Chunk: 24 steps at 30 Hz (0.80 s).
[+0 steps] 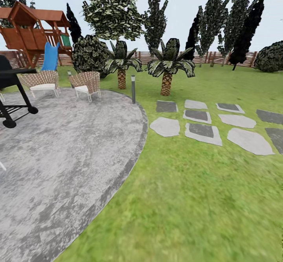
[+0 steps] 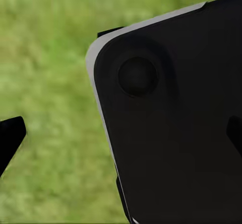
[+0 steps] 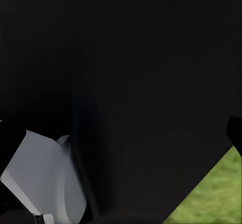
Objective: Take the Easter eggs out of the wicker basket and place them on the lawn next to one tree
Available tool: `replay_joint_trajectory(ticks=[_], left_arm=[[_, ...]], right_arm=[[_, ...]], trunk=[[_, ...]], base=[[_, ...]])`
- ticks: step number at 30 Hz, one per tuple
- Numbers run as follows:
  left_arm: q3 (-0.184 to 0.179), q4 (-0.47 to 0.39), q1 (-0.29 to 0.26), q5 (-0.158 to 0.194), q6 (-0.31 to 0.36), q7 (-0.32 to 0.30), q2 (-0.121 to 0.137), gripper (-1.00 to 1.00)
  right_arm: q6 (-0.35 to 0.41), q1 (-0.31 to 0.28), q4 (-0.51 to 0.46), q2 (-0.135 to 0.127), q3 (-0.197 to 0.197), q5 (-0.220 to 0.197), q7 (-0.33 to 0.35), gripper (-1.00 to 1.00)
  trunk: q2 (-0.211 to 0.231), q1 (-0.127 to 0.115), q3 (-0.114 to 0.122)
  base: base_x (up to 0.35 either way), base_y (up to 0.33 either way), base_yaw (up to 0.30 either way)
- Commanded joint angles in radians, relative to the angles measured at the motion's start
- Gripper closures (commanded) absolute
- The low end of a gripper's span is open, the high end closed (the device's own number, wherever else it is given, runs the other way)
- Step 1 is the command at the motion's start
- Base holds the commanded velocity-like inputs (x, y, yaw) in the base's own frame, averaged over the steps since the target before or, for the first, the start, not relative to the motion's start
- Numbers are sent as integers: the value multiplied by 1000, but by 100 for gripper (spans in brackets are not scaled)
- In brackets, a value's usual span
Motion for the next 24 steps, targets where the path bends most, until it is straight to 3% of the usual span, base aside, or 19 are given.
replay_joint_trajectory(ticks=[1,14,24], left_arm=[[-5,0,0,-2,-3,0,0,-100],[-5,0,1,-2,-3,0,0,-100],[-5,0,2,-2,-4,0,0,-100]], right_arm=[[-7,-1,2,0,-6,-4,0,-100],[-7,-1,2,1,-5,-3,0,-100],[-7,-1,4,1,-6,-3,0,-100]], trunk=[[0,1,-1],[0,1,-1],[0,1,-1]], base=[[330,0,-272],[325,57,-266],[313,141,-69]])
